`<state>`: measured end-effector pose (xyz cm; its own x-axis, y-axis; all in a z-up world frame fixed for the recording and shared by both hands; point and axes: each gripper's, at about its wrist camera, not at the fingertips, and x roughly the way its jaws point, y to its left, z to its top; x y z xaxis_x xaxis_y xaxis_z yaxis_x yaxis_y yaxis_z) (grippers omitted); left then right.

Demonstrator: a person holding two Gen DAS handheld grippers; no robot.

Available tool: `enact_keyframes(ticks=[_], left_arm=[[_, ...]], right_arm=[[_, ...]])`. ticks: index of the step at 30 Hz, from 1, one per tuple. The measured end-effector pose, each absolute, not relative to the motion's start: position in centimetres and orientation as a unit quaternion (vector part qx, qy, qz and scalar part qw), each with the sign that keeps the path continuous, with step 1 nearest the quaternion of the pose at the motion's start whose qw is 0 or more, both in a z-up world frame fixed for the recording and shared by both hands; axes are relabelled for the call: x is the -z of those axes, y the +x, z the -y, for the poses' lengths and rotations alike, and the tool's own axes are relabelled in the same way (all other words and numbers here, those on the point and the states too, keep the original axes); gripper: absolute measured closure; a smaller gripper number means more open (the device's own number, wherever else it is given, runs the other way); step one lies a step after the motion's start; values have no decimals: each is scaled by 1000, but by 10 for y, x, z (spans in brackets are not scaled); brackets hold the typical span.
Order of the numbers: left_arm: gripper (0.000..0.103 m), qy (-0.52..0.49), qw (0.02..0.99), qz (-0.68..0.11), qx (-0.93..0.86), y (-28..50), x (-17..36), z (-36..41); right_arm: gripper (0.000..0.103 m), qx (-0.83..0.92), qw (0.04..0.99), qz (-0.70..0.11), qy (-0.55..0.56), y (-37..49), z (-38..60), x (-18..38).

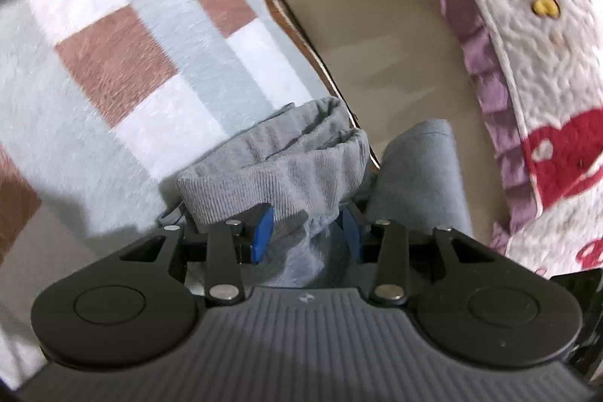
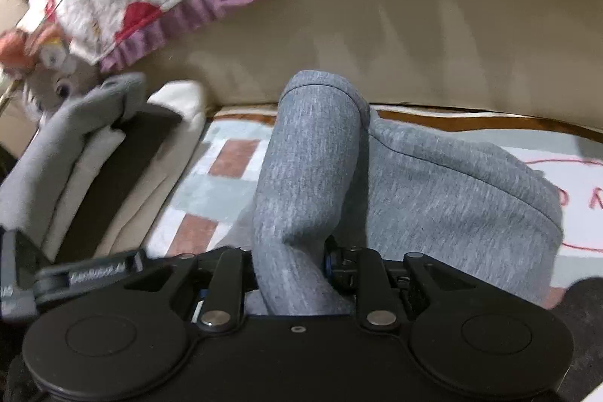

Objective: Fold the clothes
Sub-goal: 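Lay the grey sock on the folded garment and open the right gripper, then grasp the folded grey garment edge with the left gripper while the right gripper grasps the other edge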

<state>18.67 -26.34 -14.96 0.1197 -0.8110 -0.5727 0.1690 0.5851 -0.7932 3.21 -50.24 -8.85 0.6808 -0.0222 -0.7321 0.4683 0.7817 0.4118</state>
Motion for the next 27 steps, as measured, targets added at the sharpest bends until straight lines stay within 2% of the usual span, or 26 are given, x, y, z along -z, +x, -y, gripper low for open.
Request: enact_keyframes(ticks=[2, 4, 7, 8, 12, 13, 16, 18, 20, 21, 25, 27], left_arm=[[63, -298, 684, -566, 350, 188, 157, 264], [63, -307, 678, -572, 346, 190, 163, 263], [63, -334, 659, -579, 344, 193, 170, 257], [66, -343, 653, -583, 341, 194, 173, 255], [65, -386, 623, -597, 326, 198, 181, 247], [63, -389, 627, -592, 324, 198, 177, 242], [61, -372, 667, -555, 329, 195, 149, 224], [55, -347, 699, -518, 350, 186, 122, 215], [43, -322, 709, -504, 374, 174, 104, 214], [40, -308, 707, -505, 388, 168, 99, 216], [39, -263, 685, -526, 429, 149, 101, 240], [38, -255, 684, -540, 419, 146, 116, 255]], right_arm=[[48, 125, 868, -388, 282, 45, 498, 95], [43, 130, 862, -379, 310, 52, 498, 102], [41, 112, 861, -363, 339, 52, 497, 92], [41, 80, 858, -348, 369, 50, 500, 87], [44, -23, 826, -288, 485, 34, 516, 74], [44, -10, 832, -279, 479, 25, 520, 68], [44, 49, 882, -290, 368, -14, 520, 52], [44, 77, 907, -306, 280, -44, 512, 50], [44, 98, 917, -319, 217, -78, 505, 57], [44, 105, 920, -323, 196, -93, 505, 61], [44, 152, 921, -309, 179, -137, 512, 89], [44, 169, 917, -298, 205, -140, 521, 98]])
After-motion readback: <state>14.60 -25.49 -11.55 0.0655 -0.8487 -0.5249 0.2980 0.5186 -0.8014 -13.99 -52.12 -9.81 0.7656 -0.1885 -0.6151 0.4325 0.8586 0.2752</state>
